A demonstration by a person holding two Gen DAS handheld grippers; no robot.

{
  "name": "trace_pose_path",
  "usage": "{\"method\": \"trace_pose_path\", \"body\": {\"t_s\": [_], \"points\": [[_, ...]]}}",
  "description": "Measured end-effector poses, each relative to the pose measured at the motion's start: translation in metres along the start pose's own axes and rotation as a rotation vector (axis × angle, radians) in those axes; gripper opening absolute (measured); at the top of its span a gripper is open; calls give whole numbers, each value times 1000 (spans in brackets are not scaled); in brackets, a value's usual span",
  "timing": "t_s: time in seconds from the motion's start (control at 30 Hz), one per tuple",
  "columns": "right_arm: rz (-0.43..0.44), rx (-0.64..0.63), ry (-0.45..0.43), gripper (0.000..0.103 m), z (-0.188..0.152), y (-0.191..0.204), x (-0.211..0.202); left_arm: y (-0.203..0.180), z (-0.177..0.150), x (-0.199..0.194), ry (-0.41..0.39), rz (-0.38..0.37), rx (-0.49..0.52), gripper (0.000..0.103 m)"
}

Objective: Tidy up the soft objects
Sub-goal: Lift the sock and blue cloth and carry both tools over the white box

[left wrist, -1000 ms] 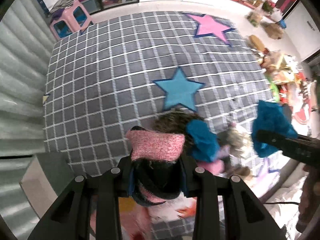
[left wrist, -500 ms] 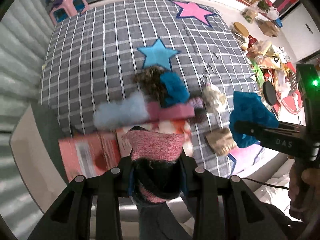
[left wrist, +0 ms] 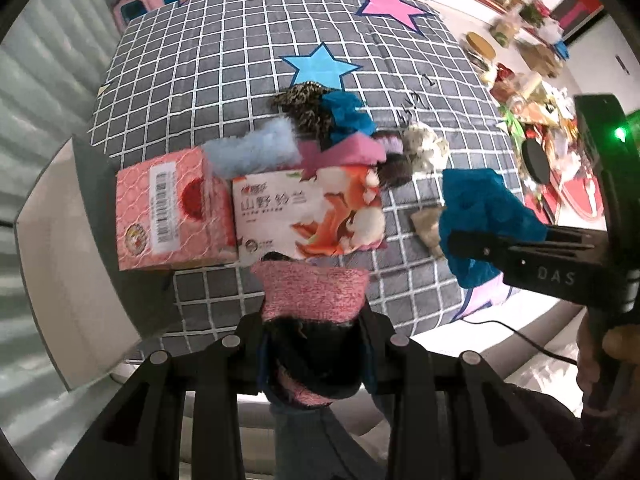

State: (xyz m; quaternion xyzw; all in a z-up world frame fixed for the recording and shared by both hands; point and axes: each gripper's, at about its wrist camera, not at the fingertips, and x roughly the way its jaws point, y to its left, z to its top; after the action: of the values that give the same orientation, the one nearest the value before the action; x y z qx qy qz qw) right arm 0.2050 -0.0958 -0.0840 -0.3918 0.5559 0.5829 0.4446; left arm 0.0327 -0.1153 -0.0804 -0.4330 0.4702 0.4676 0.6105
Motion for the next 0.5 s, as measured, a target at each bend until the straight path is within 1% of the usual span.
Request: {"method": "trace_pose_path", "body": {"t_s": [0.13, 0.3, 0.4, 0.5], "points": [[-4, 0, 5, 40, -17, 34, 12, 26, -19, -18, -1, 2, 35, 38], [-7, -47, 11, 40, -28, 84, 22, 72, -35, -46, -21, 8, 27, 37], [-16, -108, 0, 40, -27, 122, 25, 98, -42, -64, -40, 18, -6, 37], [-23, -171, -9, 40, -24, 154, 25, 129, -50, -81, -70, 28, -83, 37]]}}
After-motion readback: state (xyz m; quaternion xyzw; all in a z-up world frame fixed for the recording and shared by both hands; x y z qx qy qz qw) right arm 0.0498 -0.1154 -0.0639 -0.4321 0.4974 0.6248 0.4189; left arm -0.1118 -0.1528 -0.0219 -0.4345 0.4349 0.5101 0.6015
